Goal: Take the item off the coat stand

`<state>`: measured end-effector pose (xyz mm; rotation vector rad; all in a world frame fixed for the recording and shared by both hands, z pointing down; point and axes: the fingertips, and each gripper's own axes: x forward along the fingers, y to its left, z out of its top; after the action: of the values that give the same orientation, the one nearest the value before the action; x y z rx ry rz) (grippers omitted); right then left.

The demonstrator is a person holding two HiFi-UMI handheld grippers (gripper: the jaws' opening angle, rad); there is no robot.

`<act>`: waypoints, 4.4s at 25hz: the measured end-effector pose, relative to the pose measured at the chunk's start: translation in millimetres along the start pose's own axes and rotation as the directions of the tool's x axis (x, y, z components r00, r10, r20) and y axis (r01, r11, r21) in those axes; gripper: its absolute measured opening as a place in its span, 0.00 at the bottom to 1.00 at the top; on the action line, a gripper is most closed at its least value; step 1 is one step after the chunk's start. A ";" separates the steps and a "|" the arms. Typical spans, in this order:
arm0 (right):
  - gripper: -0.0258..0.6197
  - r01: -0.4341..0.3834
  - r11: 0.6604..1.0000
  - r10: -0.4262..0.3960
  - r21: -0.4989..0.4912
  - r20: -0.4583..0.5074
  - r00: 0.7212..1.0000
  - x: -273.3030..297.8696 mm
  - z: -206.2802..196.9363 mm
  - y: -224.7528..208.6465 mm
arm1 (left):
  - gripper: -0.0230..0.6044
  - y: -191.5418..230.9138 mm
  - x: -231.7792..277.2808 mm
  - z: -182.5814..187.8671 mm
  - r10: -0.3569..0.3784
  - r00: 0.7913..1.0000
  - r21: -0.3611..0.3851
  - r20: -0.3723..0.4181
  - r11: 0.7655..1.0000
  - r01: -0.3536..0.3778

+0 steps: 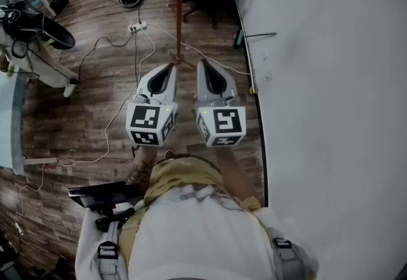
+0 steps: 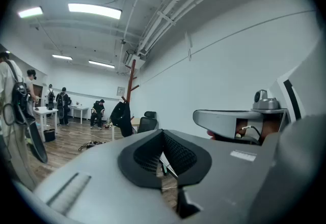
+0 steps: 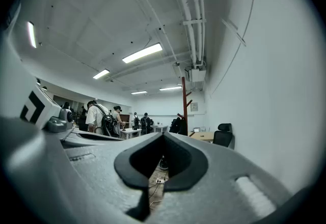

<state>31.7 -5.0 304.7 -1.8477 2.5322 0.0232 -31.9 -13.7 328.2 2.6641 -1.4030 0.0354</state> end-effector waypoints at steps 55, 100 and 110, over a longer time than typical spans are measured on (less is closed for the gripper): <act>0.04 -0.026 1.000 0.027 0.017 -0.096 0.995 42.6 -70.0 0.8 | 0.04 39.3 26.8 -64.7 0.010 0.995 -0.037 -0.095 0.999 -0.013; 0.04 -0.097 0.994 0.100 0.046 -0.077 0.992 336.2 -46.2 -114.3 | 0.04 198.8 289.7 25.4 0.097 0.995 -0.019 -0.036 0.995 -0.098; 0.04 -0.042 0.999 0.043 0.024 -0.075 0.996 396.3 -42.6 -111.9 | 0.04 251.4 319.6 44.7 0.071 0.997 -0.022 -0.001 0.997 -0.071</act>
<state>17.5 -417.2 340.8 -1.8208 2.6096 -0.0757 -59.2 -421.8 336.1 2.5960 -1.4890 0.0275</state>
